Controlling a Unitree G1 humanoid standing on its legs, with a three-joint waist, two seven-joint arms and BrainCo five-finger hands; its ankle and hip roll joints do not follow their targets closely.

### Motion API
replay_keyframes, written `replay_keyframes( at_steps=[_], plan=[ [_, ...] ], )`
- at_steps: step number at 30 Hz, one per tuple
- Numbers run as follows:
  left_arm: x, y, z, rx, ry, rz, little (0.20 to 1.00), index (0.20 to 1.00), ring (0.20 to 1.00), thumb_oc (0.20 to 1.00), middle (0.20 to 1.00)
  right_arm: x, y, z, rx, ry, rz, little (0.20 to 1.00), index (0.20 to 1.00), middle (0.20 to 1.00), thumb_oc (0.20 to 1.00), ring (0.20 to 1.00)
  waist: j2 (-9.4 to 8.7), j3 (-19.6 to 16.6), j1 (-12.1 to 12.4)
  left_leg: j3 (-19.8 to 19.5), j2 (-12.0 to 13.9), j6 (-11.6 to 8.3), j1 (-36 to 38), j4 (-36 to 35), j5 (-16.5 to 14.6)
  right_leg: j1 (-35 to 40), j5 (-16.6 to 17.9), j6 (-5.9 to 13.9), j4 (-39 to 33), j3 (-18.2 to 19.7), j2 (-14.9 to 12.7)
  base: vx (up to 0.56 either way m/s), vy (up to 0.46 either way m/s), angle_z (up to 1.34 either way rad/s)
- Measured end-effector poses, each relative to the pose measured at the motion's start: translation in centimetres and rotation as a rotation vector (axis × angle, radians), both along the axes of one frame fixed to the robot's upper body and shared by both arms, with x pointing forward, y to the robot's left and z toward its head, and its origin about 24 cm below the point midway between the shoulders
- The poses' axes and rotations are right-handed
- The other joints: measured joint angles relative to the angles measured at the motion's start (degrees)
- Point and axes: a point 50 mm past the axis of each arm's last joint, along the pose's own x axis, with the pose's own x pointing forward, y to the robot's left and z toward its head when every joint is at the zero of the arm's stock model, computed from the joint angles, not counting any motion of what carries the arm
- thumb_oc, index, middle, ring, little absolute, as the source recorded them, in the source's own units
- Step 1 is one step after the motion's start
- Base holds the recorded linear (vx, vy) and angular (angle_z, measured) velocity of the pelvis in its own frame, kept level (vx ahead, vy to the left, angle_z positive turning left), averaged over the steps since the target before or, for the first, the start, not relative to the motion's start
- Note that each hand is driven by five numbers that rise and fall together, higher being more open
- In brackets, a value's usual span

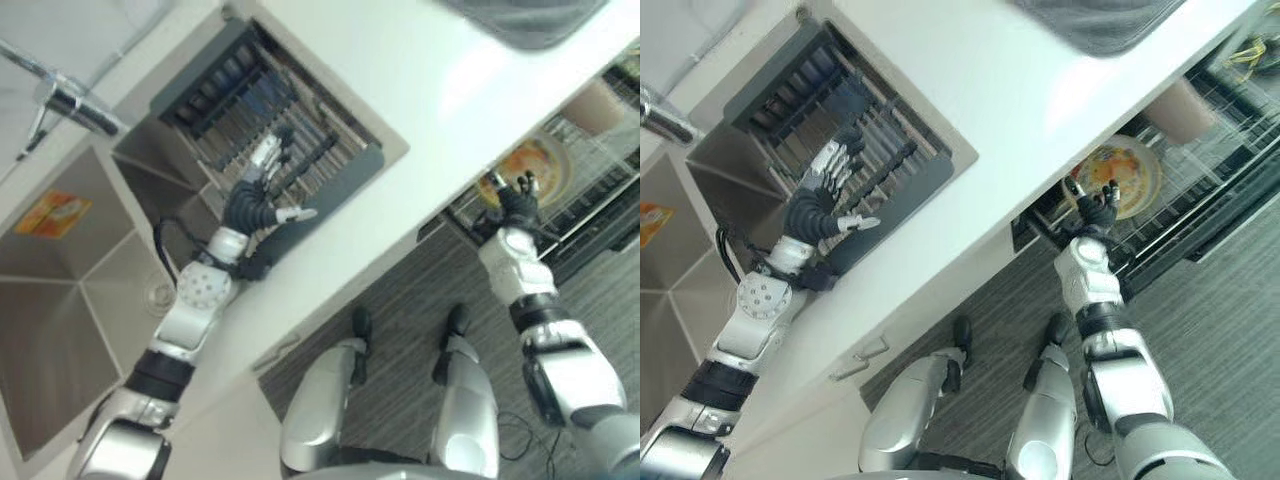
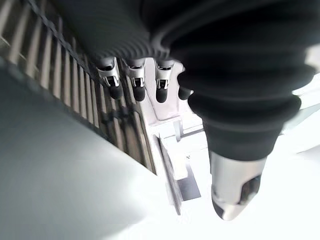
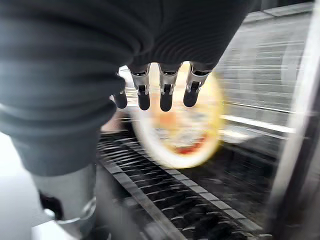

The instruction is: Place the dishes in the dishwasher.

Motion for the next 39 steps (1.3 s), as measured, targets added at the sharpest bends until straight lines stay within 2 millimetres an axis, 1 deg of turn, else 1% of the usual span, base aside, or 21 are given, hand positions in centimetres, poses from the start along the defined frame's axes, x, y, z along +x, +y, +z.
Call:
replay_keyframes(
  at_steps=[3, 6, 9, 10, 11, 14, 15, 17, 21, 24, 28, 29, 30, 31, 32, 33, 34, 36, 37, 38, 39],
  plan=[
    [-0.4, -0.3, -1.1, -0.015, 0.033, -0.005, 1.0, 1.0, 1.0, 1.0, 1.0, -0.3, 0.2, -0.6, -0.059, 0.035, -0.055, 1.0, 1.0, 1.0, 1.0, 1.0, -0.37, -0.11, -0.47, 0.16, 0.69, -0.18, 4.26, -0.42, -0.43, 4.4, -0.2, -0.21, -1.2, -0.1, 0.95, 0.12, -0.011, -0.09],
    [-0.7, -0.1, -1.7, -0.008, 0.055, -0.007, 1.0, 1.0, 1.0, 1.0, 1.0, -1.2, 0.2, -2.2, -0.088, 0.086, -0.092, 1.0, 1.0, 1.0, 1.0, 1.0, -0.76, -2.99, -0.54, 0.33, 1.47, -0.81, 7.42, -2.68, -0.77, 7.84, -0.06, -0.41, -4.01, -0.31, 2.2, 0.17, -0.018, -0.09],
    [-1.3, 0.1, -3.0, -0.004, 0.096, -0.011, 1.0, 1.0, 1.0, 1.0, 1.0, -2.3, 0.2, -4.3, -0.083, 0.139, -0.098, 1.0, 1.0, 1.0, 1.0, 1.0, -0.97, -7.24, -0.62, 1.23, 2.11, -1.19, 11.74, -5.6, -0.76, 11.96, 0.23, -0.65, -7.04, -0.27, 3.42, 0.15, -0.012, -0.14],
    [-2.0, 0.1, -3.9, -0.011, 0.125, -0.023, 1.0, 1.0, 1.0, 1.0, 1.0, -3.4, -0.1, -5.4, -0.084, 0.159, -0.098, 1.0, 1.0, 1.0, 1.0, 1.0, -1.13, -9.47, -1.02, 1.37, 2.4, -1.49, 16.59, -8.33, -0.32, 16.24, 0.51, -0.9, -9.03, -0.55, 4.29, 0.21, -0.025, -0.11],
    [-2.4, 0.0, -4.3, -0.017, 0.139, -0.028, 1.0, 1.0, 1.0, 1.0, 1.0, -3.9, -0.1, -6.1, -0.081, 0.176, -0.094, 1.0, 1.0, 1.0, 1.0, 1.0, -1.33, -10.89, -0.97, 1.42, 2.62, -1.76, 17.95, -9.14, -0.51, 17.66, 0.34, -0.86, -9.85, -0.62, 4.68, 0.16, -0.028, -0.1],
    [-3.0, -0.3, -4.8, -0.006, 0.153, -0.073, 1.0, 1.0, 1.0, 1.0, 1.0, -5.6, -0.2, -7.9, -0.084, 0.213, -0.07, 1.0, 1.0, 1.0, 1.0, 1.0, -3.0, -16.18, -1.21, 1.68, 3.51, -2.43, 20.43, -10.79, -0.74, 19.71, -0.23, -0.87, -10.95, -0.68, 6.02, 0.1, -0.022, -0.06],
    [-3.0, -0.3, -4.7, -0.004, 0.148, -0.091, 1.0, 1.0, 1.0, 1.0, 1.0, -5.7, -0.2, -8.1, -0.083, 0.216, -0.053, 1.0, 1.0, 1.0, 1.0, 1.0, -3.58, -17.25, -1.73, 1.73, 3.67, -2.44, 20.51, -11.18, -0.75, 19.77, -0.41, -0.93, -11.01, -0.66, 6.22, 0.07, -0.019, -0.06],
    [-3.0, -0.6, -4.6, 0.012, 0.144, -0.129, 1.0, 1.0, 1.0, 1.0, 1.0, -6.0, 0.0, -8.0, -0.077, 0.197, -0.028, 1.0, 1.0, 1.0, 1.0, 1.0, -4.02, -17.63, -2.33, 2.14, 3.76, -2.45, 21.22, -11.24, -0.74, 19.95, -0.42, -0.95, -11.04, -0.29, 6.54, 0.07, -0.025, -0.08],
    [-3.3, -1.7, -5.1, 0.0, 0.172, -0.23, 1.0, 1.0, 1.0, 1.0, 1.0, -7.5, 0.3, -8.2, -0.063, 0.157, 0.006, 1.0, 1.0, 1.0, 1.0, 1.0, -3.78, -18.44, -3.36, 3.05, 3.8, -2.48, 22.57, -12.01, -0.75, 20.95, -0.47, -0.87, -11.35, 0.26, 6.58, 0.04, -0.027, -0.1],
    [-3.5, -2.6, -5.5, -0.008, 0.206, -0.305, 1.0, 1.0, 1.0, 1.0, 1.0, -7.8, 0.1, -8.2, -0.061, 0.138, 0.005, 1.0, 1.0, 1.0, 1.0, 1.0, -3.8, -18.94, -5.0, 3.95, 3.87, -2.6, 23.39, -12.17, -0.66, 20.96, -0.28, -0.8, -11.9, 1.35, 6.91, 0.02, -0.04, -0.19],
    [-3.7, -4.7, -6.7, -0.121, 0.327, -0.433, 1.0, 1.0, 1.0, 1.0, 1.0, -8.3, -0.7, -7.3, -0.049, 0.075, -0.018, 1.0, 1.0, 1.0, 1.0, 1.0, -3.49, -19.81, -7.28, 5.66, 4.22, -2.76, 23.63, -12.45, -0.57, 20.61, 0.27, -0.77, -12.9, 2.87, 7.57, 0.01, -0.045, -0.23],
    [-3.9, -6.8, -7.6, -0.205, 0.416, -0.51, 1.0, 1.0, 1.0, 1.0, 1.0, -8.5, -1.6, -6.0, -0.077, 0.015, -0.017, 1.0, 1.0, 1.0, 1.0, 1.0, -3.43, -19.93, -9.32, 6.51, 4.44, -2.82, 23.51, -12.4, -0.53, 19.94, 0.42, -1.04, -12.79, 3.52, 7.83, 0.02, -0.073, -0.31],
    [-4.1, -7.6, -8.2, -0.221, 0.46, -0.541, 1.0, 1.0, 1.0, 1.0, 1.0, -8.6, -2.4, -5.4, -0.092, -0.014, -0.035, 1.0, 1.0, 1.0, 1.0, 1.0, -3.51, -19.98, -10.48, 6.88, 4.66, -2.82, 23.53, -12.42, -0.53, 19.8, 0.42, -1.12, -12.87, 3.92, 8.09, 0.01, -0.059, -0.37],
    [-4.1, -7.8, -8.4, -0.218, 0.474, -0.55, 1.0, 1.0, 1.0, 1.0, 1.0, -8.7, -2.7, -5.2, -0.099, -0.022, -0.041, 1.0, 1.0, 1.0, 1.0, 1.0, -3.53, -19.97, -10.64, 7.57, 4.91, -2.83, 23.55, -12.45, -0.57, 19.66, 0.45, -1.17, -12.96, 4.54, 8.42, 0.01, -0.071, -0.26],
    [-4.1, -8.1, -8.9, -0.253, 0.516, -0.564, 1.0, 1.0, 1.0, 1.0, 1.0, -9.1, -3.6, -4.9, -0.11, -0.03, -0.052, 1.0, 1.0, 1.0, 1.0, 1.0, -3.72, -20.14, -11.28, 8.29, 5.25, -3.06, 23.6, -12.2, -0.68, 18.86, 0.45, -1.21, -12.69, 4.72, 8.86, 0.0, -0.039, -0.25],
    [-4.0, -8.6, -10.2, -0.299, 0.594, -0.562, 1.0, 1.0, 1.0, 1.0, 1.0, -9.8, -4.7, -4.6, -0.127, -0.037, -0.073, 1.0, 1.0, 1.0, 1.0, 1.0, -3.89, -20.25, -11.47, 8.87, 5.49, -3.02, 23.67, -12.04, -0.79, 18.66, 0.09, -1.75, -12.52, 4.98, 9.02, 0.0, -0.041, -0.37],
    [-4.6, -9.6, -13.8, -0.272, 0.796, -0.564, 1.0, 1.0, 1.0, 1.0, 1.0, -10.1, -6.2, -4.1, -0.124, -0.053, -0.112, 1.0, 1.0, 1.0, 1.0, 1.0, -4.4, -20.27, -12.64, 9.6, 5.94, -2.94, 23.31, -12.25, -0.92, 17.48, -0.04, -1.96, -11.69, 6.22, 9.61, 0.0, -0.042, -0.33],
    [-5.6, -10.9, -15.9, -0.247, 0.924, -0.592, 1.0, 1.0, 1.0, 1.0, 1.0, -10.2, -6.7, -3.9, -0.127, -0.055, -0.115, 1.0, 1.0, 1.0, 1.0, 1.0, -5.46, -20.09, -14.82, 10.33, 6.16, -2.93, 23.19, -12.37, -0.9, 16.63, -0.05, -1.98, -11.13, 6.34, 9.94, 0.0, -0.039, -0.28],
    [-6.2, -11.9, -18.3, -0.234, 1.068, -0.585, 1.0, 1.0, 1.0, 1.0, 1.0, -10.2, -7.2, -3.5, -0.127, -0.061, -0.109, 1.0, 1.0, 1.0, 1.0, 1.0, -5.14, -20.34, -15.12, 11.1, 6.29, -2.96, 23.29, -12.44, -0.9, 16.42, -0.19, -2.17, -10.7, 7.14, 10.08, 0.01, -0.019, -0.4],
    [-8.0, -13.3, -21.1, -0.22, 1.256, -0.589, 1.0, 1.0, 1.0, 1.0, 1.0, -10.1, -7.4, -3.3, -0.115, -0.068, -0.097, 1.0, 1.0, 1.0, 1.0, 1.0, -5.89, -20.09, -16.24, 12.15, 6.4, -2.92, 23.34, -13.07, -0.92, 15.57, -0.19, -2.17, -10.66, 7.74, 10.38, 0.05, -0.014, -0.39],
    [-8.3, -13.5, -21.4, -0.214, 1.281, -0.591, 1.0, 1.0, 1.0, 1.0, 1.0, -10.1, -7.4, -3.4, -0.108, -0.067, -0.094, 1.0, 1.0, 1.0, 1.0, 1.0, -6.17, -20.05, -16.31, 12.41, 6.45, -2.92, 23.25, -13.17, -0.92, 15.24, -0.18, -2.16, -10.64, 7.73, 10.44, 0.05, -0.007, -0.32]
  ],
)
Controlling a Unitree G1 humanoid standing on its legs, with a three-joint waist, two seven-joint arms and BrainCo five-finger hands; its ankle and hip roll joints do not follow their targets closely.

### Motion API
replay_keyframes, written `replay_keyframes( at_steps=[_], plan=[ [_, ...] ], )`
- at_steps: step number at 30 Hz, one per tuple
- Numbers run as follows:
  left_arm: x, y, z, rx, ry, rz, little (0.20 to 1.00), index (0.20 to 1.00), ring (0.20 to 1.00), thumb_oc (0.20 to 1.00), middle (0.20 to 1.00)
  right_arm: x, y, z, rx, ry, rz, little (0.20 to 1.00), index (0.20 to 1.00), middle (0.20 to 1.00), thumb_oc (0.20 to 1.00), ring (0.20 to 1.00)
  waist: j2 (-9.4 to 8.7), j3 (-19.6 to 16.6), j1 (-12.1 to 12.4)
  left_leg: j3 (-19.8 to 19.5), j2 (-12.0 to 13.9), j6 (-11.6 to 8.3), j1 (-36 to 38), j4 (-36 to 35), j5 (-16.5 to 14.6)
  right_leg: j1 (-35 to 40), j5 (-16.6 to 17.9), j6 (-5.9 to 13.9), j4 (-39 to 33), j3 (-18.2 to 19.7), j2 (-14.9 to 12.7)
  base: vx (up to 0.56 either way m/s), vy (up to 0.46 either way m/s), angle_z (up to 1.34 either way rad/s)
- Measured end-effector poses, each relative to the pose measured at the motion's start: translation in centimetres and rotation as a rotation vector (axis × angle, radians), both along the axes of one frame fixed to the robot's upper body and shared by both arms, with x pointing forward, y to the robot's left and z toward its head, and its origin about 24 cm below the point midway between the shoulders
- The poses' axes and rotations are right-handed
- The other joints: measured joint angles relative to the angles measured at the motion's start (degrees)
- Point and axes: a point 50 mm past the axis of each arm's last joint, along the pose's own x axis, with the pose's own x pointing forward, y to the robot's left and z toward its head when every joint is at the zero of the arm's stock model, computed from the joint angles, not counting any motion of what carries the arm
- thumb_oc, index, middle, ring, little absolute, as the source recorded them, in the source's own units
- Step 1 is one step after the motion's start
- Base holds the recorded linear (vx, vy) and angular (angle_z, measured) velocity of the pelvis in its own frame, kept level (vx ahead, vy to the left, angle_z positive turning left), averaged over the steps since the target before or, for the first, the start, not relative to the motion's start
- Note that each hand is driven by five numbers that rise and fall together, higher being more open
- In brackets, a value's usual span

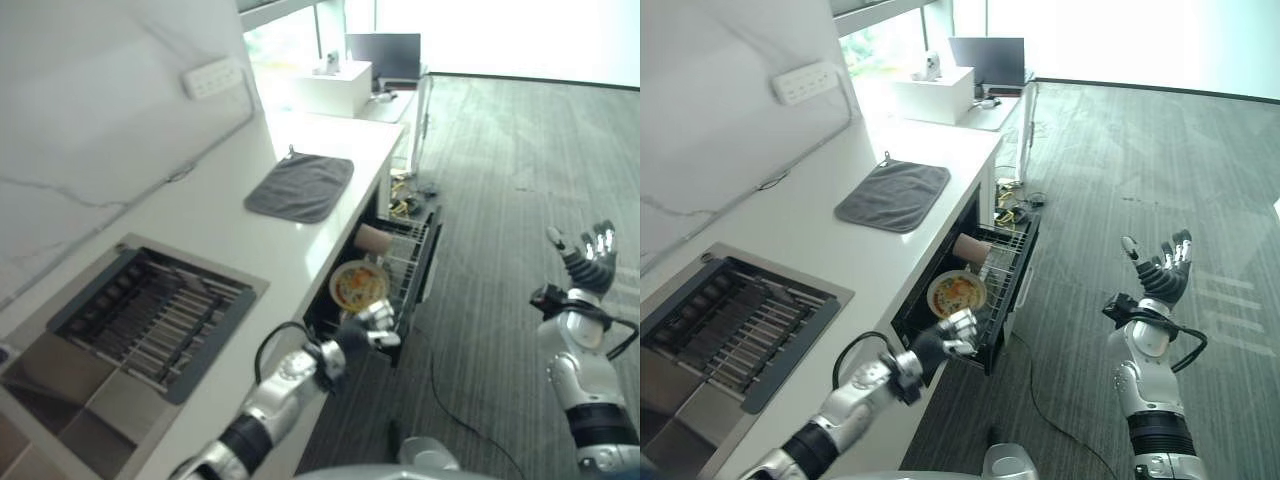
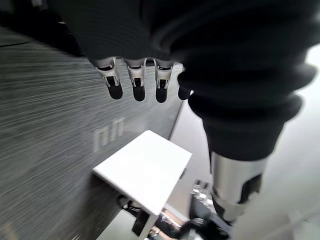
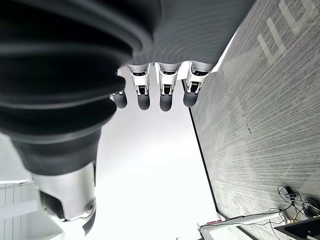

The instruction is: Place the dishes in the dishwasher.

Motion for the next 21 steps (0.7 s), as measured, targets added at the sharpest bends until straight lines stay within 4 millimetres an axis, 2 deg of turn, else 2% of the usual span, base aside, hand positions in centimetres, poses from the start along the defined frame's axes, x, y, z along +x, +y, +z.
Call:
replay_keyframes(
  at_steps=[2, 3, 6, 7, 8, 11, 14, 16, 18, 21],
  plan=[
    [-0.8, -0.1, -1.8, 0.046, 0.1, 0.027, 1.0, 1.0, 1.0, 1.0, 1.0, 0.0, 0.0, 0.0, 0.003, -0.002, 0.014, 1.0, 1.0, 1.0, 1.0, 1.0, -0.09, -0.23, -0.33, 0.16, 0.26, -0.01, -0.26, 0.02, -0.01, -0.2, 0.04, 0.05, 0.17, -0.02, 0.2, 0.05, 0.011, -0.06],
    [-2.1, 0.7, -3.9, 0.137, 0.227, 0.077, 1.0, 1.0, 1.0, 1.0, 1.0, 0.1, 0.3, -0.1, 0.007, 0.0, 0.039, 1.0, 1.0, 1.0, 1.0, 1.0, -0.27, -0.18, -0.38, 0.12, 0.39, 0.0, -0.19, 0.12, 0.0, -0.35, -0.04, -0.06, 0.71, -0.05, 0.3, 0.06, 0.04, 0.04],
    [-4.0, 2.4, -6.4, 0.223, 0.352, 0.157, 1.0, 1.0, 1.0, 1.0, 1.0, 0.3, 0.7, -0.3, 0.011, 0.011, 0.069, 1.0, 1.0, 1.0, 1.0, 1.0, -0.25, -0.12, 0.05, 0.08, 0.45, -0.02, -0.32, 0.24, 0.0, -0.35, -0.09, -0.15, 0.84, -0.06, 0.28, 0.04, 0.037, 0.06],
    [-5.8, 4.1, -8.1, 0.337, 0.422, 0.187, 1.0, 1.0, 1.0, 1.0, 1.0, 0.3, 0.8, -0.1, 0.008, 0.013, 0.088, 1.0, 1.0, 1.0, 1.0, 1.0, -0.18, -0.13, 0.47, -0.05, 0.42, -0.03, -0.68, 0.42, -0.01, -0.35, -0.11, -0.17, 0.82, -0.18, 0.13, 0.07, 0.022, 0.13],
    [-8.0, 6.7, -9.5, 0.446, 0.482, 0.207, 1.0, 1.0, 1.0, 1.0, 1.0, 0.4, 1.0, 0.1, 0.007, 0.013, 0.101, 1.0, 1.0, 1.0, 1.0, 1.0, -0.24, -0.08, 1.64, -0.3, 0.35, -0.03, -0.99, 0.28, -0.01, -0.36, -0.1, -0.16, 0.71, -0.33, 0.0, 0.05, 0.006, 0.13],
    [-8.6, 8.9, -10.4, 0.553, 0.515, 0.33, 1.0, 1.0, 1.0, 1.0, 1.0, 0.3, 0.5, 0.6, -0.01, 0.018, 0.096, 1.0, 1.0, 1.0, 1.0, 1.0, -0.31, 0.0, 2.96, -2.65, 0.35, -0.18, -2.52, 0.25, -0.1, 0.07, -0.04, -0.07, -0.4, -2.46, -0.51, 0.05, -0.005, 0.44],
    [-8.5, 12.3, -10.6, 0.758, 0.465, 0.423, 1.0, 1.0, 1.0, 1.0, 1.0, 0.7, 0.3, 1.3, -0.038, 0.024, 0.125, 1.0, 1.0, 1.0, 1.0, 1.0, -0.13, 0.01, 6.72, -3.81, 0.97, -0.31, -3.73, 0.17, 0.66, 1.04, -0.26, -0.41, -1.62, -5.71, -0.74, 0.09, 0.006, 0.56],
    [-8.9, 13.5, -10.7, 0.81, 0.472, 0.471, 1.0, 1.0, 1.0, 1.0, 1.0, 0.7, 0.4, 1.2, -0.036, 0.031, 0.135, 1.0, 1.0, 1.0, 1.0, 1.0, -0.05, 0.01, 7.07, -4.81, 0.99, -0.46, -3.64, 0.14, 0.76, 2.14, -0.03, -0.07, -2.44, -6.78, -0.79, 0.09, 0.034, 0.33],
    [-10.4, 15.9, -10.9, 0.864, 0.528, 0.628, 1.0, 1.0, 1.0, 1.0, 1.0, 0.5, 0.3, 0.8, -0.008, 0.039, 0.138, 1.0, 1.0, 1.0, 1.0, 1.0, -0.1, 0.22, 7.86, -6.48, 0.95, -1.24, -3.05, -0.12, 1.16, 4.73, 0.17, 0.27, -4.56, -8.82, -0.83, 0.08, 0.079, 0.4],
    [-9.9, 15.7, -10.8, 0.843, 0.512, 0.66, 1.0, 1.0, 1.0, 1.0, 1.0, 0.4, -0.1, 0.1, 0.02, 0.056, 0.108, 1.0, 1.0, 1.0, 1.0, 1.0, -0.03, 0.26, 9.91, -8.2, 0.88, -1.46, -3.11, -0.09, 1.3, 5.85, 0.04, 0.26, -5.31, -10.53, -0.88, 0.04, 0.065, 0.32]
  ],
)
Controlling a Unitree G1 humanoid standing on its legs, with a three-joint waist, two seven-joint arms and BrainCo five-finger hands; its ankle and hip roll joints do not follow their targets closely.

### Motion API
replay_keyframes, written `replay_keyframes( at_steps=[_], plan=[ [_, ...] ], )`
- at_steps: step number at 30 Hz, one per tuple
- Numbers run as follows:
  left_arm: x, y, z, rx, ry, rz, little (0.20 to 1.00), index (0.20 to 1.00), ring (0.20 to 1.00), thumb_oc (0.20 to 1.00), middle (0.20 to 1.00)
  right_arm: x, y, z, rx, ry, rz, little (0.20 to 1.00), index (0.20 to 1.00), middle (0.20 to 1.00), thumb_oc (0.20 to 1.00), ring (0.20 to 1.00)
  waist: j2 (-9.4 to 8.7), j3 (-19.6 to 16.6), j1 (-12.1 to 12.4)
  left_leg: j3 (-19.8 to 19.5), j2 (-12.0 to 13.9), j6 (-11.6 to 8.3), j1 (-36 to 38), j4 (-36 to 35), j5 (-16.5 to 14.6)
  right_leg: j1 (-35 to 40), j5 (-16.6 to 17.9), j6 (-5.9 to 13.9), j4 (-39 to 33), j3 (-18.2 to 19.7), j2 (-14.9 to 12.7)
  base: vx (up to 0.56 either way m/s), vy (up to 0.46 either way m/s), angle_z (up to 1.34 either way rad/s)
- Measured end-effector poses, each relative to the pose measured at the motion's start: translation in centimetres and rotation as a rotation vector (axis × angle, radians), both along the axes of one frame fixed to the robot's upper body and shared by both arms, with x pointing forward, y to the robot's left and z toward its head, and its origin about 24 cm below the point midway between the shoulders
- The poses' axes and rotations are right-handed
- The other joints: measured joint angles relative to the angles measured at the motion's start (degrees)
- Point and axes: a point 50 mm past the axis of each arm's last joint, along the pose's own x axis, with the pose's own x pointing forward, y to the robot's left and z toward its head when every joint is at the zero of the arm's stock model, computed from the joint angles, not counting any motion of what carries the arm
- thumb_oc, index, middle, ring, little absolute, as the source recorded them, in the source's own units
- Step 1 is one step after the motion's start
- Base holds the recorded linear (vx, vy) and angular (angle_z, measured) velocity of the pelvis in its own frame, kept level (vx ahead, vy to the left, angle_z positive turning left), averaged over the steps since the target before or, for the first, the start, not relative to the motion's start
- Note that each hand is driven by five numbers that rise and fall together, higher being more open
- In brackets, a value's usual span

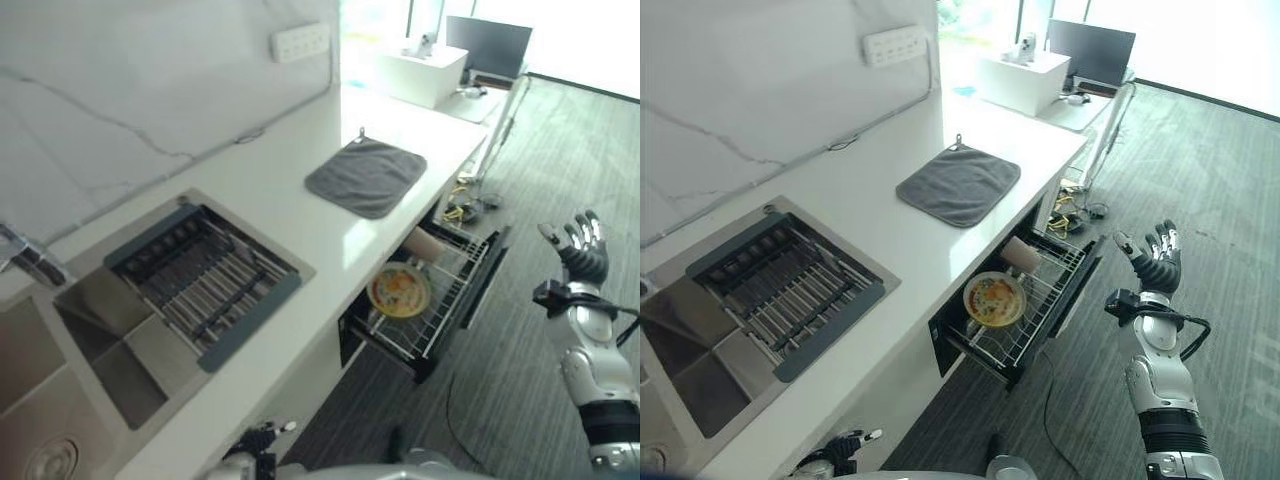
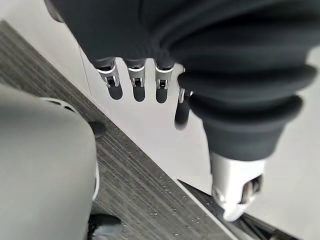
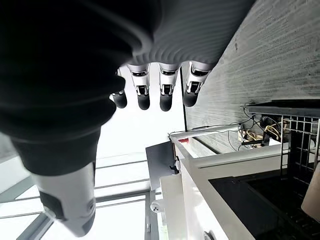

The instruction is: Place the dishes in the dishwasher.

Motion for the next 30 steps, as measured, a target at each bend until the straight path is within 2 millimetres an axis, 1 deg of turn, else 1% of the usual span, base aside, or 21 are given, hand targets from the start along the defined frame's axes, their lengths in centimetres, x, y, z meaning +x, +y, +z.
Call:
replay_keyframes(
  at_steps=[2, 4, 6, 8, 9, 12, 14, 15, 17, 19, 21, 24, 25, 27, 28, 29, 30],
  plan=[
    [0.3, -0.1, 0.1, 0.001, -0.015, -0.002, 1.0, 1.0, 1.0, 1.0, 1.0, 0.0, -0.6, -0.3, -0.029, 0.012, -0.065, 1.0, 1.0, 1.0, 1.0, 1.0, 0.29, 0.29, 0.66, -0.73, 0.01, -0.07, -0.26, -0.02, 0.04, 0.12, -0.33, 0.24, 0.0, -0.63, -0.04, 0.04, 0.062, 0.23],
    [0.6, -0.4, 0.1, -0.003, -0.035, -0.002, 1.0, 1.0, 1.0, 1.0, 1.0, -0.1, -2.3, -1.0, -0.011, 0.04, -0.2, 1.0, 1.0, 1.0, 1.0, 1.0, 0.89, 0.69, 1.61, -1.16, 0.03, -0.21, -0.62, -0.01, -0.01, 0.18, -0.39, 0.2, 0.0, -1.03, -0.07, 0.03, 0.029, 0.13],
    [0.7, -0.5, 0.2, -0.002, -0.048, -0.001, 1.0, 1.0, 1.0, 1.0, 1.0, -0.3, -3.1, -1.7, 0.001, 0.064, -0.27, 1.0, 1.0, 1.0, 1.0, 1.0, 1.49, 1.1, 1.84, -1.37, 0.17, -0.23, -0.85, -0.01, -0.02, 0.18, -0.46, 0.15, 0.0, -1.4, -0.02, 0.0, 0.019, 0.07],
    [0.9, -0.6, 0.3, -0.005, -0.067, -0.005, 1.0, 1.0, 1.0, 1.0, 1.0, -1.2, -4.8, -2.7, 0.024, 0.092, -0.39, 1.0, 1.0, 1.0, 1.0, 1.0, 1.72, 2.0, 1.99, -1.55, 0.23, -0.31, -0.97, 0.13, 0.02, 0.18, -0.49, 0.13, 0.01, -1.59, 0.04, -0.01, 0.008, 0.04],
    [1.1, -0.6, 0.3, -0.005, -0.077, -0.006, 1.0, 1.0, 1.0, 1.0, 1.0, -1.8, -5.6, -3.1, 0.042, 0.102, -0.451, 1.0, 1.0, 1.0, 1.0, 1.0, 2.35, 2.42, 1.93, -1.59, 0.28, -0.33, -1.01, 0.21, 0.03, 0.17, -0.51, 0.09, 0.04, -1.63, 0.07, 0.0, 0.0, 0.0],
    [1.2, -0.6, 0.3, -0.003, -0.087, -0.005, 1.0, 1.0, 1.0, 1.0, 1.0, -3.4, -7.4, -4.0, 0.078, 0.123, -0.581, 1.0, 1.0, 1.0, 1.0, 1.0, 2.96, 3.5, 1.43, -1.47, 0.46, -0.46, -1.21, 0.21, 0.09, -0.11, -0.56, 0.02, 0.04, -1.55, 0.25, 0.0, 0.0, 0.0],
    [1.1, -0.6, 0.3, -0.006, -0.087, -0.004, 1.0, 1.0, 1.0, 1.0, 1.0, -4.5, -8.0, -4.8, 0.12, 0.145, -0.634, 1.0, 1.0, 1.0, 1.0, 1.0, 3.47, 3.8, 1.28, -1.37, 0.79, -0.68, -1.05, 0.31, 0.23, -0.12, -0.71, -0.2, 0.03, -1.53, 0.59, 0.02, -0.014, -0.03],
    [1.1, -0.6, 0.3, -0.005, -0.088, -0.004, 1.0, 1.0, 1.0, 1.0, 1.0, -4.5, -8.0, -4.9, 0.121, 0.15, -0.637, 1.0, 1.0, 1.0, 1.0, 1.0, 3.49, 3.82, 1.29, -1.38, 0.86, -0.74, -1.02, 0.3, 0.26, -0.11, -0.73, -0.25, 0.03, -1.52, 0.67, 0.04, -0.025, -0.02],
    [1.2, -0.5, 0.4, -0.004, -0.095, -0.006, 1.0, 1.0, 1.0, 1.0, 1.0, -5.1, -8.0, -5.9, 0.128, 0.176, -0.647, 1.0, 1.0, 1.0, 1.0, 1.0, 3.73, 3.83, 1.33, -1.4, 1.03, -0.8, -0.84, 0.37, 0.3, -0.09, -0.96, -0.56, 0.1, -1.53, 0.87, 0.04, -0.02, 0.0],
    [1.2, -0.5, 0.4, -0.004, -0.101, -0.007, 1.0, 1.0, 1.0, 1.0, 1.0, -5.7, -8.0, -7.4, 0.194, 0.225, -0.673, 1.0, 1.0, 1.0, 1.0, 1.0, 3.64, 3.95, 1.65, -1.42, 1.1, -0.83, -0.92, 0.35, 0.31, -0.09, -1.42, -1.22, 0.08, -1.55, 0.91, 0.02, -0.005, -0.01],
    [1.2, -0.5, 0.4, -0.004, -0.098, -0.007, 1.0, 1.0, 1.0, 1.0, 1.0, -6.2, -7.3, -9.1, 0.276, 0.26, -0.679, 1.0, 1.0, 1.0, 1.0, 1.0, 4.1, 4.25, 1.26, -1.25, 1.1, -0.87, -0.87, 0.32, 0.28, -0.09, -1.41, -1.22, 0.1, -1.38, 0.91, 0.03, -0.007, -0.04],
    [1.2, -0.7, 0.4, -0.003, -0.102, -0.022, 1.0, 1.0, 1.0, 1.0, 1.0, -7.5, -5.3, -13.0, 0.43, 0.353, -0.625, 1.0, 1.0, 1.0, 1.0, 1.0, 4.86, 4.76, 1.19, -1.23, 1.12, -0.89, -0.86, 0.28, 0.26, -0.19, -1.45, -1.27, 0.36, -1.33, 0.88, 0.01, -0.001, -0.01],
    [1.3, -0.7, 0.4, -0.003, -0.103, -0.027, 1.0, 1.0, 1.0, 1.0, 1.0, -7.6, -4.6, -13.5, 0.465, 0.36, -0.601, 1.0, 1.0, 1.0, 1.0, 1.0, 5.15, 4.99, 1.12, -1.21, 1.12, -0.88, -0.86, 0.19, 0.24, -0.25, -1.46, -1.26, 0.46, -1.28, 0.85, 0.0, 0.0, 0.0],
    [1.4, -0.8, 0.4, 0.0, -0.113, -0.04, 1.0, 1.0, 1.0, 1.0, 1.0, -6.9, -2.1, -15.0, 0.587, 0.352, -0.443, 1.0, 1.0, 1.0, 1.0, 1.0, 5.8, 5.81, 0.97, -1.26, 1.25, -0.89, -0.98, 0.05, 0.07, -0.87, -1.93, -1.33, 1.57, -1.19, 0.83, 0.0, 0.0, 0.0],
    [1.3, -0.6, 0.4, 0.008, -0.114, -0.056, 1.0, 1.0, 1.0, 1.0, 1.0, -5.9, 0.1, -15.6, 0.656, 0.353, -0.284, 1.0, 1.0, 1.0, 1.0, 1.0, 6.59, 6.04, 1.44, -1.4, 1.31, -0.71, -1.9, 0.31, -0.03, -2.19, -2.43, -1.49, 2.99, -1.22, 0.68, 0.0, -0.02, 0.03],
    [1.2, -0.4, 0.4, 0.016, -0.11, -0.058, 1.0, 1.0, 1.0, 1.0, 1.0, -5.4, 0.8, -15.6, 0.679, 0.343, -0.224, 1.0, 1.0, 1.0, 1.0, 1.0, 6.84, 6.5, 1.56, -1.5, 1.33, -0.76, -1.92, 0.27, 0.04, -2.37, -2.66, -1.58, 3.42, -1.29, 0.64, -0.02, -0.015, 0.1],
    [-0.2, -0.1, 0.0, 0.028, -0.063, -0.083, 1.0, 1.0, 1.0, 1.0, 1.0, -4.9, 1.6, -15.5, 0.702, 0.327, -0.139, 1.0, 1.0, 1.0, 1.0, 1.0, 7.4, 6.85, 1.66, -1.87, 1.35, -0.95, -1.93, 0.36, 0.15, -2.65, -3.46, -1.49, 4.54, -1.63, 0.41, -0.1, 0.009, 0.1]
  ],
)
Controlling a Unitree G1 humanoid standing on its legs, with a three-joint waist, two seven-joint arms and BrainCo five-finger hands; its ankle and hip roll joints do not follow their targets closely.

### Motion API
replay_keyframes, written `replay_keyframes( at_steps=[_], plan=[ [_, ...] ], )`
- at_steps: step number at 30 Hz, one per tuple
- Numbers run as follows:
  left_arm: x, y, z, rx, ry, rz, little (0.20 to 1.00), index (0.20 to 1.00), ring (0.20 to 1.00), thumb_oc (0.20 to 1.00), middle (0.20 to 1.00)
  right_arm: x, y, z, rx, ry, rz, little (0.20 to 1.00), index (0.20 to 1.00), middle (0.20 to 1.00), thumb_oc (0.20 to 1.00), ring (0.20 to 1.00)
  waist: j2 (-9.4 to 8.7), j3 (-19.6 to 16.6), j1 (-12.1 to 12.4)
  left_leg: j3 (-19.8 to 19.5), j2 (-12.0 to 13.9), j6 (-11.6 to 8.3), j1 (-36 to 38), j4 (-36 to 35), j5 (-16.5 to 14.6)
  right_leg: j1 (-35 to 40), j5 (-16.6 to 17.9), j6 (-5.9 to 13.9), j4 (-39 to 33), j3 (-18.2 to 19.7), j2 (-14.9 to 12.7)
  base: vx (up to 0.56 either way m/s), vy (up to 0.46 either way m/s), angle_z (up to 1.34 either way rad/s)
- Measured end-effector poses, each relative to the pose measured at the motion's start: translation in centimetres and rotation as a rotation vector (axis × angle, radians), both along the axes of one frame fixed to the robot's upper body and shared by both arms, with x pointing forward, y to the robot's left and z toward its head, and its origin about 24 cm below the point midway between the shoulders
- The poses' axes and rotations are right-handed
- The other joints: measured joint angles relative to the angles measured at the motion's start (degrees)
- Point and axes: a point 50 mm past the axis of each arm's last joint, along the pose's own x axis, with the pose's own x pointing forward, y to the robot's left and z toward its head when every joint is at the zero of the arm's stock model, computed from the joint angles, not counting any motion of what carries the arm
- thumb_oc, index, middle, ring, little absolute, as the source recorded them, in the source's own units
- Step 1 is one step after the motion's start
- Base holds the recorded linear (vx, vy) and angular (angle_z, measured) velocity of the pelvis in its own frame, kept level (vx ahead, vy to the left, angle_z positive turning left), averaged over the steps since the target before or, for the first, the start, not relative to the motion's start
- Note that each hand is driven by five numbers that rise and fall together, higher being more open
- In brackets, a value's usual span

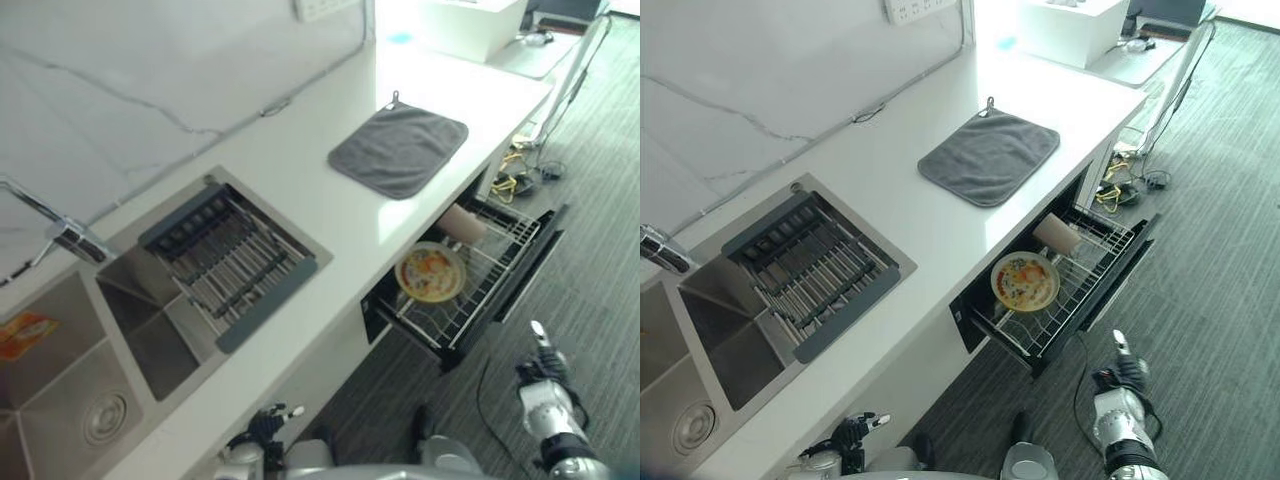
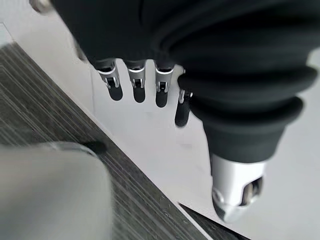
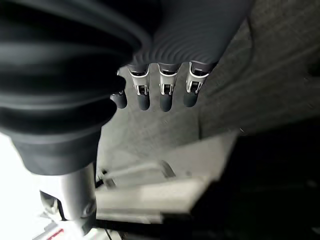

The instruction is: Place the dishes in the dishwasher.

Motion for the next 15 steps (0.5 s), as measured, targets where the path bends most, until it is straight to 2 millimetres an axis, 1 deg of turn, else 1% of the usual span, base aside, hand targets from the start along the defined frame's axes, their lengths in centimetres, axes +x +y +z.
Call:
replay_keyframes(
  at_steps=[2, 3, 4, 5, 6, 7, 9, 10, 13, 15],
  plan=[
    [-1.4, 0.0, -0.3, -0.013, 0.03, -0.005, 1.0, 1.0, 1.0, 1.0, 1.0, 0.5, 0.1, 0.3, 0.025, -0.04, 0.015, 1.0, 1.0, 1.0, 1.0, 1.0, 0.27, 0.1, 0.07, -0.6, -0.23, -0.07, -0.96, 0.32, 0.15, -1.67, -1.03, 0.37, 2.43, -0.14, -0.43, -0.18, 0.053, 0.17],
    [-0.7, 0.0, 0.1, -0.032, -0.026, -0.056, 1.0, 1.0, 1.0, 1.0, 1.0, 3.3, -0.2, 2.6, 0.082, -0.193, 0.035, 1.0, 1.0, 1.0, 1.0, 1.0, 0.83, 2.99, 0.11, -1.83, -1.48, 0.39, -5.95, 1.92, 1.29, -9.26, -3.23, 0.57, 10.08, -0.24, -3.09, -0.25, 0.109, 0.32],
    [0.6, -0.2, 0.4, -0.044, -0.067, -0.071, 1.0, 1.0, 1.0, 1.0, 1.0, 4.2, -0.7, 3.7, 0.097, -0.249, 0.013, 1.0, 1.0, 1.0, 1.0, 1.0, 1.47, 6.21, 0.43, -2.27, -2.11, 0.54, -6.25, 1.86, 1.83, -10.63, -3.86, 0.09, 12.92, -0.32, -4.23, -0.33, 0.123, 0.29],
    [0.9, -0.3, 0.6, -0.053, -0.089, -0.076, 1.0, 1.0, 1.0, 1.0, 1.0, 4.4, -0.9, 4.0, 0.095, -0.264, 0.016, 1.0, 1.0, 1.0, 1.0, 1.0, 1.95, 6.99, 0.96, -2.31, -2.64, 0.52, -6.51, 2.13, 1.9, -11.59, -4.8, 0.05, 14.79, -0.21, -4.79, -0.38, 0.125, 0.07],
    [1.3, -0.3, 0.7, -0.057, -0.106, -0.086, 1.0, 1.0, 1.0, 1.0, 1.0, 5.0, -1.3, 4.8, 0.077, -0.294, 0.039, 1.0, 1.0, 1.0, 1.0, 1.0, 2.08, 7.17, 0.99, -2.31, -3.11, 0.53, -8.09, 2.86, 1.91, -13.91, -5.89, 0.67, 16.67, 0.28, -5.45, -0.27, 0.062, -0.02],
    [2.2, -0.5, 1.1, -0.053, -0.141, -0.129, 1.0, 1.0, 1.0, 1.0, 1.0, 5.7, -1.7, 6.0, 0.046, -0.342, 0.071, 1.0, 1.0, 1.0, 1.0, 1.0, 2.2, 7.6, 0.98, -2.43, -3.75, 0.7, -10.94, 4.2, 2.03, -17.34, -6.53, 0.65, 19.36, 0.95, -6.18, -0.15, 0.012, 0.01],
    [3.9, -0.2, 1.7, -0.04, -0.187, -0.159, 1.0, 1.0, 1.0, 1.0, 1.0, 6.5, -2.3, 7.7, 0.005, -0.432, 0.12, 1.0, 1.0, 1.0, 1.0, 1.0, 2.34, 10.47, 0.64, -2.77, -3.96, 0.73, -12.29, 5.94, 2.02, -19.33, -7.43, 0.02, 22.72, 1.14, -7.55, -0.09, -0.008, 0.13],
    [4.6, 0.1, 2.0, -0.033, -0.206, -0.154, 1.0, 1.0, 1.0, 1.0, 1.0, 6.9, -1.8, 8.1, 0.009, -0.446, 0.152, 1.0, 1.0, 1.0, 1.0, 1.0, 2.23, 11.2, 1.03, -3.18, -3.55, 0.85, -11.97, 5.86, 1.32, -19.62, -9.43, -1.38, 24.96, 1.07, -7.68, -0.05, -0.005, 0.12],
    [4.5, 0.3, 1.9, -0.032, -0.198, -0.138, 1.0, 1.0, 1.0, 1.0, 1.0, 7.7, -1.5, 8.6, 0.02, -0.45, 0.186, 1.0, 1.0, 1.0, 1.0, 1.0, 2.44, 11.25, 1.17, -4.26, -2.88, 0.69, -12.29, 5.47, 1.2, -19.67, -9.38, -1.28, 24.28, 1.05, -6.35, -0.03, 0.026, 0.02],
    [4.3, 0.4, 1.8, -0.033, -0.185, -0.136, 1.0, 1.0, 1.0, 1.0, 1.0, 7.7, -1.7, 8.8, 0.025, -0.46, 0.197, 1.0, 1.0, 1.0, 1.0, 1.0, 2.42, 11.24, 1.19, -4.17, -2.7, 0.66, -11.97, 4.68, 1.25, -19.52, -9.4, -1.31, 24.21, 0.92, -6.27, -0.03, 0.047, 0.09]
  ],
)
